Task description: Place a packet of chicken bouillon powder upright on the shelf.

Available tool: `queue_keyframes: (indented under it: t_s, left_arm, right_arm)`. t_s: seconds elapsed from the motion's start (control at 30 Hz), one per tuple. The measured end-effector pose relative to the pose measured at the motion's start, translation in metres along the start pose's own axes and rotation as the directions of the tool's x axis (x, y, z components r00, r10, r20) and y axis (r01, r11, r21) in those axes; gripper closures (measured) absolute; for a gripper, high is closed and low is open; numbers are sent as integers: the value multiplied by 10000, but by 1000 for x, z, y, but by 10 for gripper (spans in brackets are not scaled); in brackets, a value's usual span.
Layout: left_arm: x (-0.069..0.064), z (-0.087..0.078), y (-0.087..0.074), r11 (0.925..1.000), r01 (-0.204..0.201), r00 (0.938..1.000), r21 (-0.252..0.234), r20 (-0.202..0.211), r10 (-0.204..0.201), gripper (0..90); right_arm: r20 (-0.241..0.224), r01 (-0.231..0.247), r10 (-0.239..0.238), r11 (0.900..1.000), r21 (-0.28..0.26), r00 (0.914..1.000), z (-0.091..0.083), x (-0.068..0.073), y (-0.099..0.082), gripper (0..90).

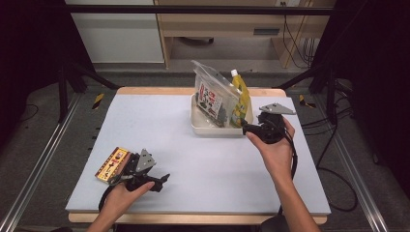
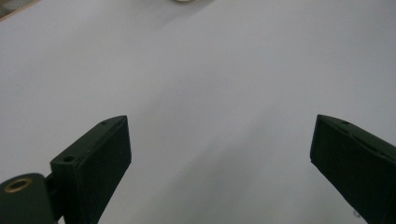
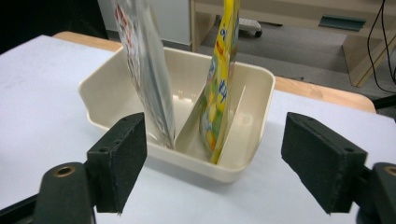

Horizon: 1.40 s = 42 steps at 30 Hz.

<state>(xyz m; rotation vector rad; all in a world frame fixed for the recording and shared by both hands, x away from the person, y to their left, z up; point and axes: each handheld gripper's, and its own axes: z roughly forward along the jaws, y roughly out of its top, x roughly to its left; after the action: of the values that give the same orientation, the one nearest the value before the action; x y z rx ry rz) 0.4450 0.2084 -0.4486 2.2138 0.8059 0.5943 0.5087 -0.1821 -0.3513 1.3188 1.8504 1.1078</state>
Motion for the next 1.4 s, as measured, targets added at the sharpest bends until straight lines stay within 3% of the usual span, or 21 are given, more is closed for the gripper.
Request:
queue_keyframes:
  t_s: [0.47,0.73,0.97,1.17,1.4]
  left_arm:
    - [11,-8,-1,9994,239,9994,-240,-238,-245,48]
    - [18,-13,0,9993,345,9985,-155,-425,-351,48]
    - [30,-22,-2,9979,613,9954,-186,-729,-625,49]
    - [40,-31,-4,9951,965,9897,-209,-1046,-982,49]
    - [57,-40,-9,9847,1666,9719,514,-1773,-1551,64]
  right_arm:
    - [-465,183,-148,9970,749,9988,10,7,-48,145]
    - [-574,422,-339,9876,1515,9978,11,5,-66,194]
    - [-1059,1241,-1077,9787,1635,9885,8,6,-83,177]
    - [-842,1790,-1676,9718,1538,9823,7,8,-97,159]
    - [-418,2168,-2138,9720,904,9760,6,6,-106,148]
